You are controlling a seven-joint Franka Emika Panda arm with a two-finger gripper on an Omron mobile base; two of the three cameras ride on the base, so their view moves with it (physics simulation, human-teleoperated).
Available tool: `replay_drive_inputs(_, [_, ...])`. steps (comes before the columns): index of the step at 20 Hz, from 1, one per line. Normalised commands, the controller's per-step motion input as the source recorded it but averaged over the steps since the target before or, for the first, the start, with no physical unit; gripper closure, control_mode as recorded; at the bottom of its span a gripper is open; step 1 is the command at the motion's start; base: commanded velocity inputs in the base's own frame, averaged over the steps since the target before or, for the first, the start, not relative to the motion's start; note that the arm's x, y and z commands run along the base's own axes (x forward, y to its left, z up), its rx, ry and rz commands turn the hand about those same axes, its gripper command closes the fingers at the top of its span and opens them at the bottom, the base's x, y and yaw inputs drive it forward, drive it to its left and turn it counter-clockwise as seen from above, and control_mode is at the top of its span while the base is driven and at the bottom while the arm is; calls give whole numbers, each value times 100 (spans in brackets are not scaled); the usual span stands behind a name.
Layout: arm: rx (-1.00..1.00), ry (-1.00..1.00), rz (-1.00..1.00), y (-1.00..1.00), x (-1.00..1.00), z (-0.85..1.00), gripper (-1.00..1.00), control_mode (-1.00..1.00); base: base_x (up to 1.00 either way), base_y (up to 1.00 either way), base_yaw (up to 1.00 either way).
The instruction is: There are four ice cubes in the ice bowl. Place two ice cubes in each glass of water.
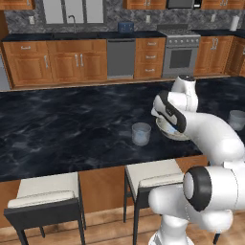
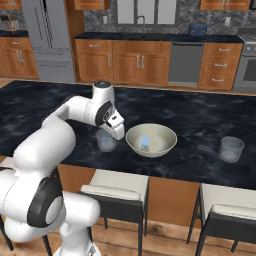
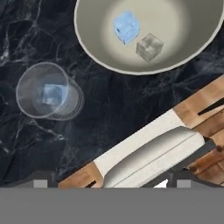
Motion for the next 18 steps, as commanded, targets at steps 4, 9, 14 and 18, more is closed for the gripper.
replay_drive_inputs(4, [-6,0,15,34,-61,-2,-100,-100,0,0,0])
replay_drive_inputs(9, [-12,0,8,66,-35,-5,-100,-100,0,0,0])
replay_drive_inputs(14, [-2,0,8,11,-35,-4,-100,-100,0,0,0])
replay_drive_inputs(18, [0,1,7,0,-14,-8,-100,-100,0,0,0])
